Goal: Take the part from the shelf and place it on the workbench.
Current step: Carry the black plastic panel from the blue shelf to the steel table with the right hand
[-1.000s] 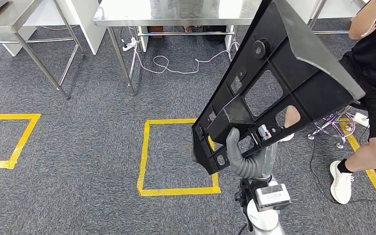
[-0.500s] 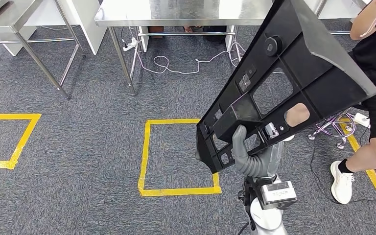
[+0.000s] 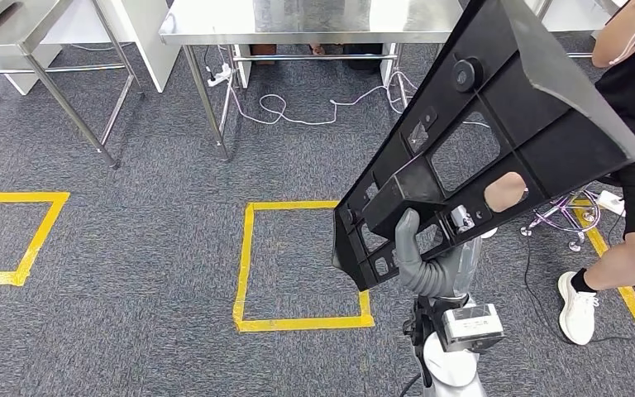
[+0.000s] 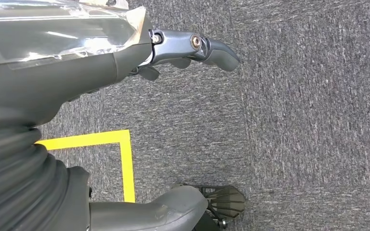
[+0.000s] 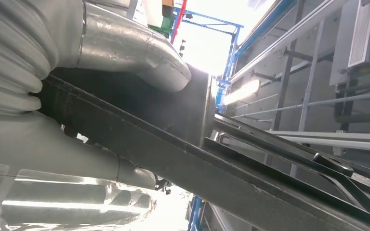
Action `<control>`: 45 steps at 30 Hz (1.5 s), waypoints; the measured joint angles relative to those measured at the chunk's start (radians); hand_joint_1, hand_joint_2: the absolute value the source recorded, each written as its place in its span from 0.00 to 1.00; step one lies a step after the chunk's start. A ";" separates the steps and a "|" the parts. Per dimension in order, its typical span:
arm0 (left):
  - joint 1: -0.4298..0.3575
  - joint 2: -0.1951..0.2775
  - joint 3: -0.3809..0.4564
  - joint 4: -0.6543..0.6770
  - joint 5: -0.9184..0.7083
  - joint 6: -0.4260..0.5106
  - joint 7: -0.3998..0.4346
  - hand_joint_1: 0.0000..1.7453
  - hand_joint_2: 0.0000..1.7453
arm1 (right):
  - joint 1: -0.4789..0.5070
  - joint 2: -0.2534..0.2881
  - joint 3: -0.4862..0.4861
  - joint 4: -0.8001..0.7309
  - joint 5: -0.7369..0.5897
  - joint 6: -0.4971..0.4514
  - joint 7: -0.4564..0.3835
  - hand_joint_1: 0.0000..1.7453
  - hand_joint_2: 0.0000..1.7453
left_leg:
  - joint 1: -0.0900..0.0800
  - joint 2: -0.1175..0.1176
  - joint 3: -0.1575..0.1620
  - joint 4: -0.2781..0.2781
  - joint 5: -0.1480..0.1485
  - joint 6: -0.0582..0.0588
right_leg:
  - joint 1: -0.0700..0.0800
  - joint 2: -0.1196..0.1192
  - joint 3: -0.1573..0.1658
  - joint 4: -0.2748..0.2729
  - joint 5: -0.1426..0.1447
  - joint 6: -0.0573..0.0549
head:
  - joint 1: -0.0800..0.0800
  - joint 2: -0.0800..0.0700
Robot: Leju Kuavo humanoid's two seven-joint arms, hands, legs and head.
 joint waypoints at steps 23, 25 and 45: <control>-0.013 -0.009 -0.007 0.000 -0.015 0.022 -0.011 0.00 1.00 | -0.030 0.009 -0.050 0.037 0.002 0.038 0.001 1.00 1.00 | 0.000 0.000 -0.001 0.000 0.000 0.000 | 0.000 0.000 0.000 0.000 0.000 0.000 | 0.000 0.000; -0.012 -0.009 -0.006 0.000 -0.012 0.026 -0.015 0.00 1.00 | -0.031 0.009 -0.050 0.043 0.001 0.038 0.001 1.00 1.00 | 0.000 0.000 -0.001 0.000 0.000 0.000 | 0.000 0.000 0.000 0.000 0.000 0.000 | 0.000 0.000; -0.005 -0.010 -0.003 0.000 -0.007 0.032 -0.025 0.00 1.00 | -0.030 0.009 -0.046 0.059 -0.003 0.036 0.001 1.00 1.00 | 0.000 0.000 -0.001 0.000 0.000 0.000 | -0.002 0.000 0.000 0.000 0.000 0.000 | 0.000 0.000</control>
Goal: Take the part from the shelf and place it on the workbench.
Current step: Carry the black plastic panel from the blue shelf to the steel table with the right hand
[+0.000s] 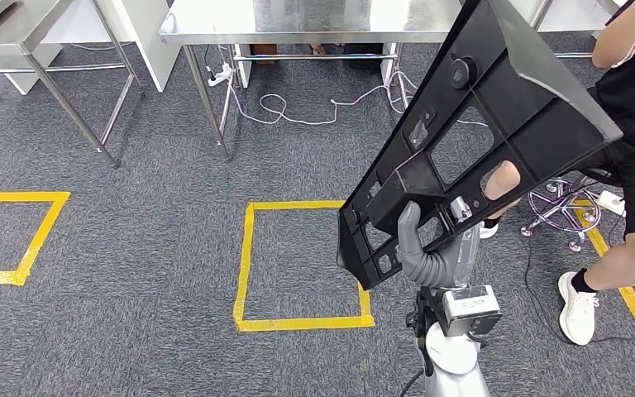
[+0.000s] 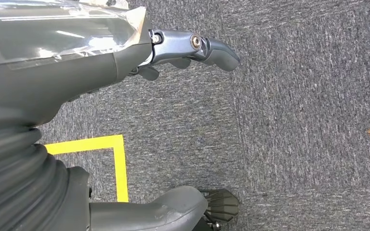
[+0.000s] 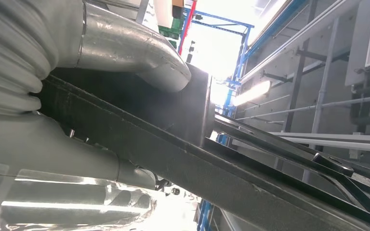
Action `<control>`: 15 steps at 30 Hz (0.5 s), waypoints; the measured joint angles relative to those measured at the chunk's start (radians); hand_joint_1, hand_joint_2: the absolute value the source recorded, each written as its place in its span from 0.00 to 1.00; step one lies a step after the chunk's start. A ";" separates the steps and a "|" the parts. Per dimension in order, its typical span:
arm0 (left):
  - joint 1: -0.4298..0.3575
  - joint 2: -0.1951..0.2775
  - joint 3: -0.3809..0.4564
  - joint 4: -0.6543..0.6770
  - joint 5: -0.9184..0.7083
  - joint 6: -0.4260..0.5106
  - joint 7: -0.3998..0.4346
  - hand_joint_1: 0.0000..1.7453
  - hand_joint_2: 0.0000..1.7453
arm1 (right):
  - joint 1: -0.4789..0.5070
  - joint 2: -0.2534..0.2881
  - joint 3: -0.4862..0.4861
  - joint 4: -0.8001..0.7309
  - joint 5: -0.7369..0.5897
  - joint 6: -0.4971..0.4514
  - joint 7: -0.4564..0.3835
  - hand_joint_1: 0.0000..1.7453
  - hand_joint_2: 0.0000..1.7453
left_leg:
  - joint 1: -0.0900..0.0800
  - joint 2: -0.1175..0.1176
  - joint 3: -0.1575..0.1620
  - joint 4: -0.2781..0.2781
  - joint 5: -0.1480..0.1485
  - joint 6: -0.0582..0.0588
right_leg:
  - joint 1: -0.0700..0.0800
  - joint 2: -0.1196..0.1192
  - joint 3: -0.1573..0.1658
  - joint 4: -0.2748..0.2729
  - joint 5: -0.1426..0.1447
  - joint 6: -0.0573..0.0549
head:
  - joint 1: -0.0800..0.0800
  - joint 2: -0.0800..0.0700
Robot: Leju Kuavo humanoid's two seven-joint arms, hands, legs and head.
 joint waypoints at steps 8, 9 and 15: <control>0.000 0.000 0.006 0.000 -0.009 0.006 -0.003 0.00 1.00 | 0.008 0.000 0.011 0.003 -0.001 -0.012 -0.003 1.00 1.00 | -0.002 0.000 -0.002 0.005 -0.003 0.004 | -0.004 0.000 0.000 0.000 0.000 0.001 | 0.000 0.000; 0.000 0.000 0.006 0.000 -0.009 0.008 -0.003 0.00 1.00 | 0.008 0.000 0.011 0.003 -0.003 -0.013 -0.003 1.00 1.00 | -0.002 0.000 -0.003 0.006 -0.004 0.006 | -0.004 0.000 0.000 0.000 0.000 0.001 | 0.000 0.000; 0.000 0.000 0.018 0.000 -0.009 0.010 -0.006 0.00 1.00 | 0.005 0.000 0.015 0.008 -0.017 -0.014 -0.006 1.00 1.00 | 0.000 0.001 -0.004 0.007 -0.004 0.024 | -0.003 0.000 0.000 -0.005 0.001 0.014 | 0.000 0.000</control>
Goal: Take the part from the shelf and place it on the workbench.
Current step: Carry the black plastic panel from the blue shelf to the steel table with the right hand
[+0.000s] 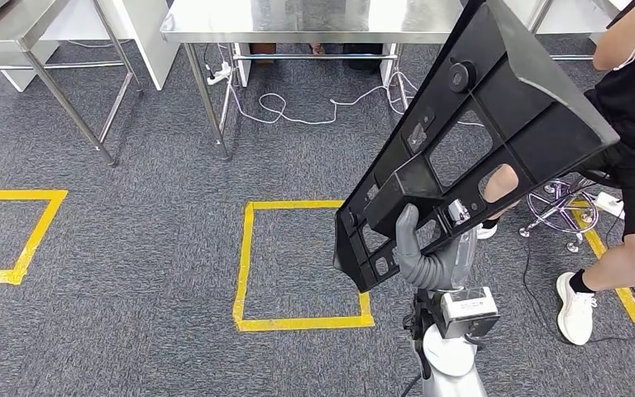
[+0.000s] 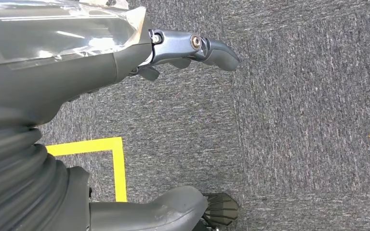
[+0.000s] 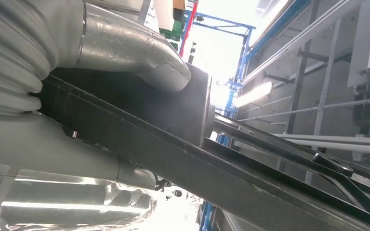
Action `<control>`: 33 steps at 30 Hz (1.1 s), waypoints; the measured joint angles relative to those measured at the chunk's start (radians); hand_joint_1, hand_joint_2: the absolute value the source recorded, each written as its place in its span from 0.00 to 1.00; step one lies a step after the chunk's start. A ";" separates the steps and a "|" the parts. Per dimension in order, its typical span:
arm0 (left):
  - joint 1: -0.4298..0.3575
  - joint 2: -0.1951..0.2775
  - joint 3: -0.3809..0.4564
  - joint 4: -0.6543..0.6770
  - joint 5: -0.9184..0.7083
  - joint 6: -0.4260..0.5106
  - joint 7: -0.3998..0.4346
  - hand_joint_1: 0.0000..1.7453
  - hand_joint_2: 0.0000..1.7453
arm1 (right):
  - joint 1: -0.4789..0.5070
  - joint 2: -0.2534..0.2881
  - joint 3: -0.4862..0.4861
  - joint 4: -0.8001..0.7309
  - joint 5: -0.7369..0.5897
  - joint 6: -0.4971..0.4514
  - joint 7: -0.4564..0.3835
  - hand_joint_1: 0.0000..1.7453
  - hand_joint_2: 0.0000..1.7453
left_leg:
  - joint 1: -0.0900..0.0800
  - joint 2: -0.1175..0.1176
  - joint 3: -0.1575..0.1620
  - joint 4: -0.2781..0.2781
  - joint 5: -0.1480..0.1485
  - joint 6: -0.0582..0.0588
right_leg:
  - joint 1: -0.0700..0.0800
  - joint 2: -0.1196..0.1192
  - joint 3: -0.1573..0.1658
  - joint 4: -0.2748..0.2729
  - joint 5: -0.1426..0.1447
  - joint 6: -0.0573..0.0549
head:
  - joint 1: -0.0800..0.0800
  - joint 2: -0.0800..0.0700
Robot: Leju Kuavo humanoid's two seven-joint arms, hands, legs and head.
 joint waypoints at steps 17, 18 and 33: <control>0.007 -0.005 0.005 0.000 0.000 0.005 -0.003 0.00 1.00 | -0.009 -0.003 0.005 0.017 -0.006 -0.001 -0.005 1.00 1.00 | 0.014 0.011 0.004 0.024 -0.030 -0.039 | -0.011 -0.001 -0.002 0.009 -0.002 -0.017 | -0.003 0.000; 0.006 -0.005 0.005 0.000 0.000 0.006 -0.003 0.00 1.00 | -0.009 -0.002 0.007 0.017 -0.006 -0.001 -0.006 1.00 1.00 | 0.016 0.023 -0.016 0.067 -0.053 -0.044 | -0.012 -0.003 0.002 0.008 -0.003 -0.023 | -0.005 0.000; 0.011 -0.007 0.015 0.000 0.000 0.019 0.006 0.00 1.00 | -0.022 0.000 0.024 0.032 -0.013 -0.007 -0.010 1.00 1.00 | 0.007 0.044 0.002 -0.021 0.020 -0.001 | 0.009 -0.021 0.029 0.039 -0.060 -0.002 | -0.003 0.000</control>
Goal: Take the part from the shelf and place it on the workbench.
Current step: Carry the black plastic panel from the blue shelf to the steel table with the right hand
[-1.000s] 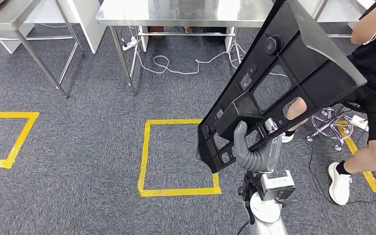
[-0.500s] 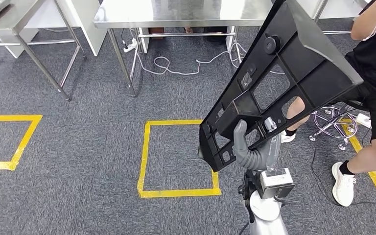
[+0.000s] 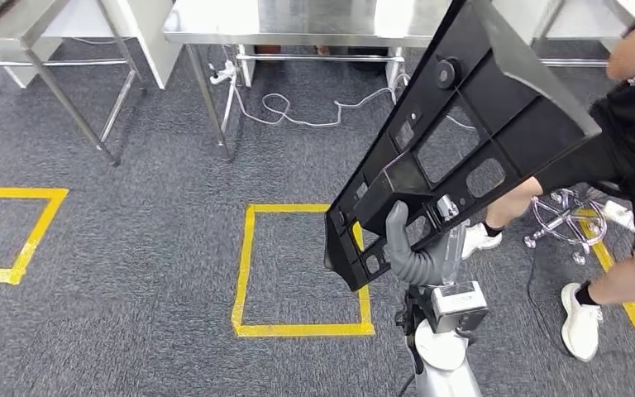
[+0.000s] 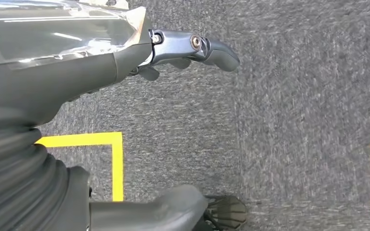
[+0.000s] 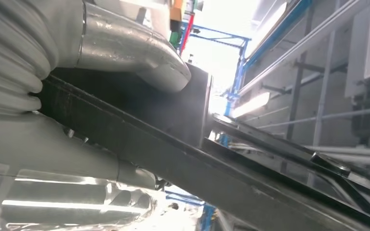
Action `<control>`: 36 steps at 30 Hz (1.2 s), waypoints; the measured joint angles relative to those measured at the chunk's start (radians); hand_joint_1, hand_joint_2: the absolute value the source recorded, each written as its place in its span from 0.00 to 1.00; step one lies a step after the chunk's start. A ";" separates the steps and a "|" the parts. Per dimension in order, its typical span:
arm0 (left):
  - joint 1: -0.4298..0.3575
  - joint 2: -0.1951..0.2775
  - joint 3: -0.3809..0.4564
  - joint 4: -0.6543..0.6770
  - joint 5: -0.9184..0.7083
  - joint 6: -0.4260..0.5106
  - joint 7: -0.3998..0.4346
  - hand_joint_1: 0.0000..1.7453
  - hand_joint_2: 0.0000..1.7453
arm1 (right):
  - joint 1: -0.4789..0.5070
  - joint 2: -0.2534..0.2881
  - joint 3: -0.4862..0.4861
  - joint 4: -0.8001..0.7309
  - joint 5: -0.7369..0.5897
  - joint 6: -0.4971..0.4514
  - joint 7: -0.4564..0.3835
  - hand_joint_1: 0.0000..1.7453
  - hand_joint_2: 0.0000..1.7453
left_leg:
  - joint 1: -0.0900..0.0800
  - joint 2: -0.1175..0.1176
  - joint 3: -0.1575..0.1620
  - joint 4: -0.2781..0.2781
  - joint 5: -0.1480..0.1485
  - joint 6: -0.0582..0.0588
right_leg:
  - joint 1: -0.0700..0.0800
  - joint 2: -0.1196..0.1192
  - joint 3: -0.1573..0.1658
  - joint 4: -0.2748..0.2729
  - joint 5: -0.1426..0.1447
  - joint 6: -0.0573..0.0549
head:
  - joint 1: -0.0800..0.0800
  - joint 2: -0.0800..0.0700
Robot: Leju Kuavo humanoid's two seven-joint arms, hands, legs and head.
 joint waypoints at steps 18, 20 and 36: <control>-0.002 -0.010 0.016 -0.002 -0.010 0.053 0.020 0.00 1.00 | -0.011 -0.005 0.002 0.018 -0.015 0.002 0.001 1.00 1.00 | 0.009 -0.005 -0.041 0.239 -0.185 -0.054 | -0.018 0.007 -0.026 -0.039 0.063 -0.036 | -0.003 0.000; 0.002 -0.010 0.016 -0.002 -0.010 0.053 0.019 0.00 1.00 | -0.007 -0.005 0.002 0.019 -0.015 0.002 0.001 1.00 1.00 | 0.012 -0.003 -0.108 0.303 -0.173 -0.059 | -0.017 0.009 -0.006 -0.039 0.045 -0.035 | -0.003 0.000; 0.003 -0.014 0.016 0.000 -0.009 0.049 0.009 0.00 1.00 | -0.001 -0.006 0.002 0.025 -0.015 0.000 0.001 1.00 1.00 | -0.005 -0.011 0.047 0.013 -0.056 0.017 | -0.004 0.010 -0.155 0.229 -0.071 0.013 | -0.003 0.000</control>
